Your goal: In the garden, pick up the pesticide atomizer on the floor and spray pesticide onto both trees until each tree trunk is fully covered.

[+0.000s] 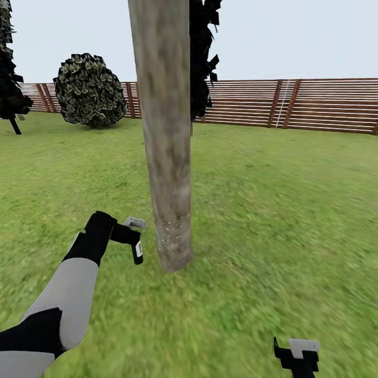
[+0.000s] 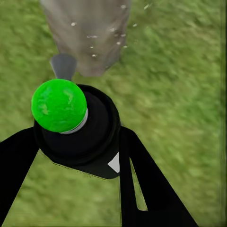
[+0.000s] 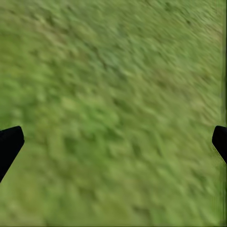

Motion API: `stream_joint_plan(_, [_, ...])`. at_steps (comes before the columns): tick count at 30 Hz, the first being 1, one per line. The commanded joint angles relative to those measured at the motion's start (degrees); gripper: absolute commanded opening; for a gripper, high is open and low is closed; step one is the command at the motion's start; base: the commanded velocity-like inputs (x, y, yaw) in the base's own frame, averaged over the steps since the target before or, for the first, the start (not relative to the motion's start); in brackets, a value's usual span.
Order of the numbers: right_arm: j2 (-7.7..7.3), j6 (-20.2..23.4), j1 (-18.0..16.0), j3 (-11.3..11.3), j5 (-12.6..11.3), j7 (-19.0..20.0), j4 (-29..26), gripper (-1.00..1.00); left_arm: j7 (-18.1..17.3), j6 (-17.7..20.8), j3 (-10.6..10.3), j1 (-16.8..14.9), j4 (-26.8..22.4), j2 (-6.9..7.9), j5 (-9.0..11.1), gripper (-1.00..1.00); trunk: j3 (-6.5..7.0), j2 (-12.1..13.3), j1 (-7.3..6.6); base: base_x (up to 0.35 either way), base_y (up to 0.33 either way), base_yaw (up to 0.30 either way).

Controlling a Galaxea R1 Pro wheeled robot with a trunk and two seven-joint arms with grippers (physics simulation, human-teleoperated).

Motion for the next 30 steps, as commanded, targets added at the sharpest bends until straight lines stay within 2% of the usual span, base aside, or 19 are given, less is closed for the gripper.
stream_joint_plan(1, [0.01, -0.1, 0.0, -0.4, 0.6, -0.2, 0.1, 1.00, -0.6, 0.2, 0.3, -0.1, -0.1, -0.10, -0.5, -1.00, -0.05, 0.0, -0.01, 0.000, -0.264, 0.000])
stream_joint_plan(30, [0.00, -0.1, 0.0, -0.4, 0.6, -0.2, 0.1, 1.00, -0.5, 0.2, 0.3, 0.1, -0.2, -0.02, -0.7, -1.00, -0.05, 0.0, -0.01, 0.022, -0.271, 0.000])
